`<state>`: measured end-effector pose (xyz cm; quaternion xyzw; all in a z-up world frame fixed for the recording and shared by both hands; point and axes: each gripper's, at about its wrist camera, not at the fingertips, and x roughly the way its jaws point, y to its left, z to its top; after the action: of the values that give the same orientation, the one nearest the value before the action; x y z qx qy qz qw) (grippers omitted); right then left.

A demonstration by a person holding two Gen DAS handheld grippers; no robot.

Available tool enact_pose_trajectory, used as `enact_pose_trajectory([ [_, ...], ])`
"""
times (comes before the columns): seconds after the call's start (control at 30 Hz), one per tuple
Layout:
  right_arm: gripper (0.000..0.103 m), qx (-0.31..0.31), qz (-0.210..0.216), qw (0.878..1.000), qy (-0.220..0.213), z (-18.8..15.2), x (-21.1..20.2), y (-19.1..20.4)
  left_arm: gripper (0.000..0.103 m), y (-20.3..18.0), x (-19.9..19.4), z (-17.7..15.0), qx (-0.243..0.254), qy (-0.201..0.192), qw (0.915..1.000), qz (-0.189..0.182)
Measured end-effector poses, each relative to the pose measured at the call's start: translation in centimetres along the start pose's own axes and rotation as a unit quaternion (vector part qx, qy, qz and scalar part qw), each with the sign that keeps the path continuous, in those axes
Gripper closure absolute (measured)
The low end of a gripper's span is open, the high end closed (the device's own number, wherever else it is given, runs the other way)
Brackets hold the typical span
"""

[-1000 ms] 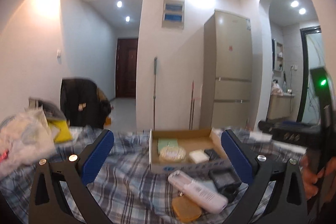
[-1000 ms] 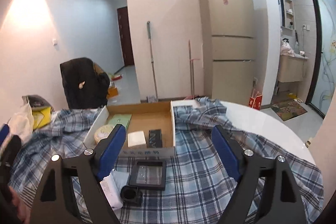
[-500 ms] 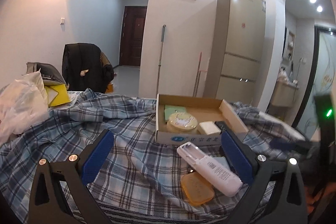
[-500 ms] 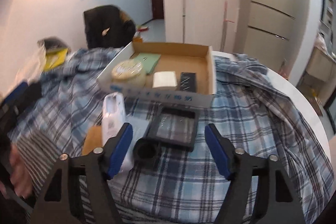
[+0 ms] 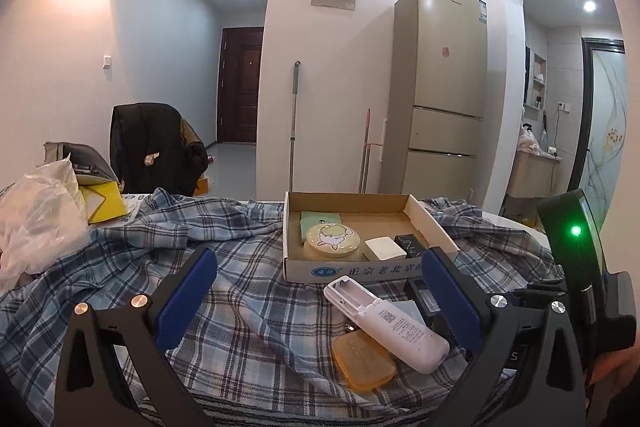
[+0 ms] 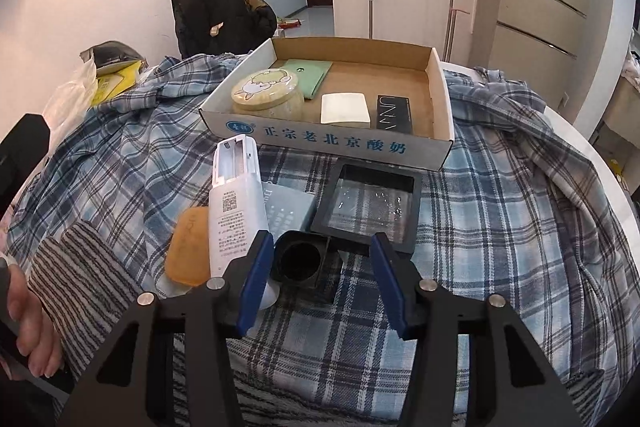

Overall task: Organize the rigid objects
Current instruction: 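Pull both grippers back from the box toward the remaining items, then lower the right gripper onto the black cup and close on it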

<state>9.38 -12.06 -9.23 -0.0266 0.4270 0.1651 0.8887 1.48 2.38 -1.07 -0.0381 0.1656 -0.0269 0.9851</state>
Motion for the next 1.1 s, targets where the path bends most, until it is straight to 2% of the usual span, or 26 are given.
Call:
enact_pose_trajectory([
  [0.03, 0.061, -0.001, -0.002, 1.0, -0.002, 0.0, -0.2, 0.0, 0.0, 0.0, 0.1, 0.0, -0.002, 0.001, 1.0, 0.0],
  [0.07, 0.069, -0.001, -0.005, 1.0, -0.004, 0.0, -0.3, 0.0, 0.0, 0.1, 0.2, -0.1, -0.005, 0.003, 1.0, 0.001],
  [0.2, 0.076, 0.01, -0.002, 1.0, 0.005, 0.1, 0.0, -0.8, 0.0, 0.4, 0.6, -0.2, -0.016, 0.012, 0.9998, 0.001],
  [0.3, 0.076, 0.026, 0.029, 0.999, 0.007, 0.1, 0.0, -1.1, 0.0, 0.6, 0.3, -0.3, -0.02, 0.007, 0.9998, 0.001],
  [0.5, 0.074, 0.023, 0.033, 0.999, -0.024, 0.1, -0.9, -0.5, 0.0, 0.4, 0.5, -0.2, -0.015, 0.009, 0.9998, 0.003],
  [0.53, 0.074, 0.019, 0.033, 0.999, -0.021, 0.0, -0.8, -0.3, 0.0, 0.3, 0.6, -0.2, -0.015, 0.01, 0.9998, 0.003],
  [0.6, 0.064, 0.014, 0.03, 0.999, -0.012, -0.1, -0.3, 0.0, 0.0, 0.3, 0.5, -0.2, -0.013, 0.01, 0.9999, 0.004],
  [0.67, 0.061, 0.012, 0.026, 1.0, -0.012, -0.1, -0.2, 0.1, 0.0, 0.3, 0.4, -0.2, -0.011, 0.007, 0.9999, 0.004],
  [0.97, 0.06, 0.015, -0.012, 1.0, -0.012, -0.3, -0.2, -0.1, 0.0, 0.3, 0.5, -0.2, -0.009, 0.008, 0.9999, 0.003],
  [1.1, 0.06, 0.005, -0.009, 1.0, -0.012, -0.2, -0.1, 0.2, 0.0, 0.3, 0.5, -0.2, -0.009, 0.008, 0.9999, 0.003],
])
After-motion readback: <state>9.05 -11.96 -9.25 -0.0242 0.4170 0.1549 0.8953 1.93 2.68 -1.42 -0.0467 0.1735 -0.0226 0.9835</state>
